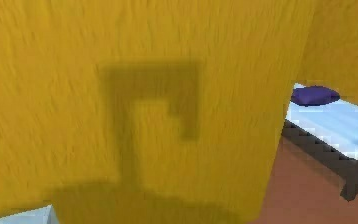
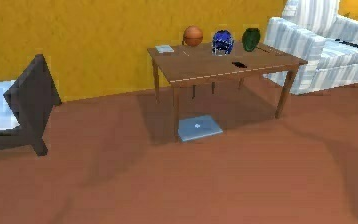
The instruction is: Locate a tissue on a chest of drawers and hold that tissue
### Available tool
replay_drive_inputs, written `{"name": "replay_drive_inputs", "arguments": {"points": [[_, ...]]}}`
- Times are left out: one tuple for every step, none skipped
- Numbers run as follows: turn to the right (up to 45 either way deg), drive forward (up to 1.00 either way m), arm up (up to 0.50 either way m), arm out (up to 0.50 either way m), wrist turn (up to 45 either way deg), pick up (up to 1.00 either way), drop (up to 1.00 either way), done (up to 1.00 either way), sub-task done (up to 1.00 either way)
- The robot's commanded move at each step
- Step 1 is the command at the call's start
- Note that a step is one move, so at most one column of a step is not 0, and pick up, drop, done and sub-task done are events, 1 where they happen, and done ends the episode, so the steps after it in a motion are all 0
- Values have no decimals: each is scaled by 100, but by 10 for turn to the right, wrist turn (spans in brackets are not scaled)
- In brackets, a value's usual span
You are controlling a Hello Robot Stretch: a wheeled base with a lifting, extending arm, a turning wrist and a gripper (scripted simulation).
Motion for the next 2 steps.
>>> {"name": "replay_drive_inputs", "arguments": {"points": [[240,0,0,0,0,0,0,0,0],[0,35,0,0,0,0,0,0,0]]}}
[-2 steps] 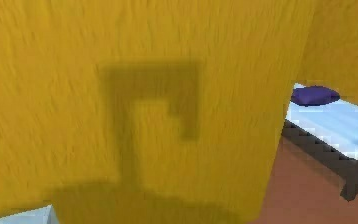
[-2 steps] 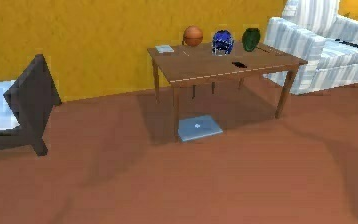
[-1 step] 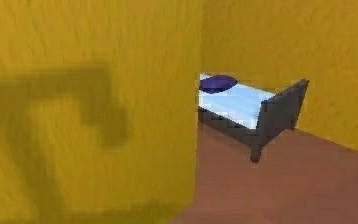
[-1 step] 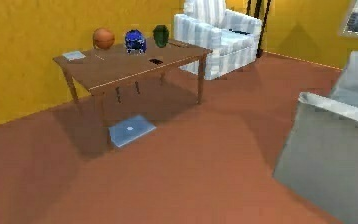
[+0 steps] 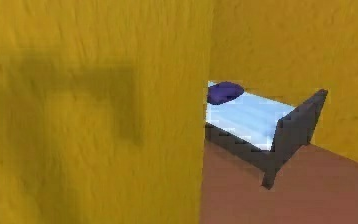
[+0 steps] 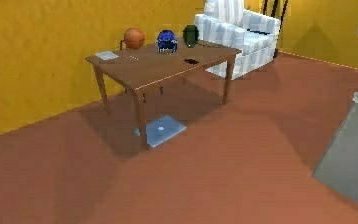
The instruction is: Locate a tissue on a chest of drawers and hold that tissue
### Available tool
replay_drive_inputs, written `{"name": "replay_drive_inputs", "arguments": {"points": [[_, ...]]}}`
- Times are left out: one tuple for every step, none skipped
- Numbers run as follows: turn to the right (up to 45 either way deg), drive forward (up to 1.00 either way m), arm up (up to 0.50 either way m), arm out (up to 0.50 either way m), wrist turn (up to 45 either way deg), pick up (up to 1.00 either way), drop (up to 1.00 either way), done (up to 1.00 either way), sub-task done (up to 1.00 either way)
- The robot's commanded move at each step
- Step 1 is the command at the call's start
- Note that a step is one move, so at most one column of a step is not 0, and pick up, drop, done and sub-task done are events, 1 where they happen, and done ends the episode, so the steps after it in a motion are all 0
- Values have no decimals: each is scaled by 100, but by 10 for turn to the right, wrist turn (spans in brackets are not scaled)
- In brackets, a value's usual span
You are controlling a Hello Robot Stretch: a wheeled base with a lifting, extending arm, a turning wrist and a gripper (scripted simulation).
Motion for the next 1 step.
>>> {"name": "replay_drive_inputs", "arguments": {"points": [[450,0,0,0,0,0,0,0,0]]}}
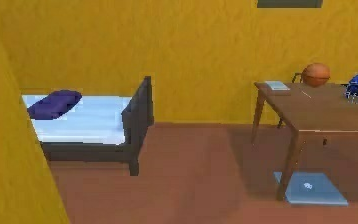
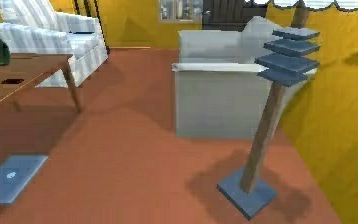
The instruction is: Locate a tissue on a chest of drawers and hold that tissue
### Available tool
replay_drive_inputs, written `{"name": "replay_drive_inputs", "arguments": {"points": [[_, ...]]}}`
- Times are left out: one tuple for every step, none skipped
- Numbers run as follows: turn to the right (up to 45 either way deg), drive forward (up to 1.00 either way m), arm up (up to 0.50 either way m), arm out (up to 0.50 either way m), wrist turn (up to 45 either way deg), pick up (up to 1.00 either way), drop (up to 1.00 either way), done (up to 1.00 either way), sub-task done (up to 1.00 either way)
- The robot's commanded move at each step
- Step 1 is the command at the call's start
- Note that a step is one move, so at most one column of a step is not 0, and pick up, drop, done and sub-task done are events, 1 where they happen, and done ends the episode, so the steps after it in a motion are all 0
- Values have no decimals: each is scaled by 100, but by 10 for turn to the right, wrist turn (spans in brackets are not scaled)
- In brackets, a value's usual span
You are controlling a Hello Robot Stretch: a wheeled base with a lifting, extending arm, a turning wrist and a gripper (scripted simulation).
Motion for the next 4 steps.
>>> {"name": "replay_drive_inputs", "arguments": {"points": [[450,0,0,0,0,0,0,0,0],[450,0,0,0,0,0,0,0,0],[270,0,0,0,0,0,0,0,0],[450,0,0,0,0,0,0,0,0]]}}
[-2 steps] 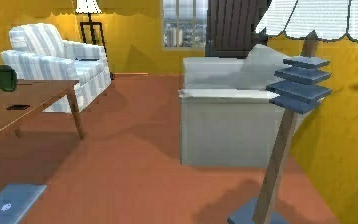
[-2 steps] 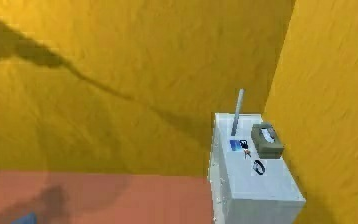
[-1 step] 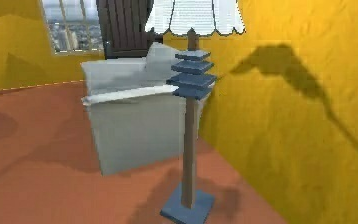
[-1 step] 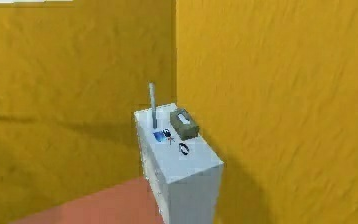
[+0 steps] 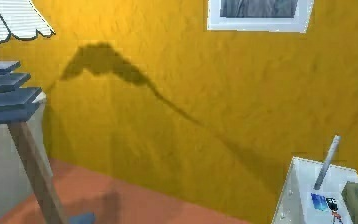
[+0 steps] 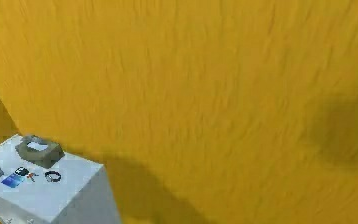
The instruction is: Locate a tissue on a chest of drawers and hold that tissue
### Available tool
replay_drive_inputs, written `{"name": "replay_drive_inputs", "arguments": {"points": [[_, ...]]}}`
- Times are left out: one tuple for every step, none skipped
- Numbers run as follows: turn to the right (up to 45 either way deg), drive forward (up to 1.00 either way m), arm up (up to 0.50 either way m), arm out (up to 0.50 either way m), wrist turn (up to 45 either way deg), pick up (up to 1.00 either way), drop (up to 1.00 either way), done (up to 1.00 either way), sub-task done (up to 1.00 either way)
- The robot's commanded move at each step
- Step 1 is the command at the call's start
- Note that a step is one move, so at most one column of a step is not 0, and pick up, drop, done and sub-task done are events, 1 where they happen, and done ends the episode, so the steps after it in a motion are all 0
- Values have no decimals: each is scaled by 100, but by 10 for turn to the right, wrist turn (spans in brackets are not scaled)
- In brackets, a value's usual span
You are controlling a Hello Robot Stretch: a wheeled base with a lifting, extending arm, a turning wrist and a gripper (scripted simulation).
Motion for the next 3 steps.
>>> {"name": "replay_drive_inputs", "arguments": {"points": [[330,0,0,0,0,0,0,0,0],[0,40,0,0,0,0,0,0,0],[-450,0,0,0,0,0,0,0,0]]}}
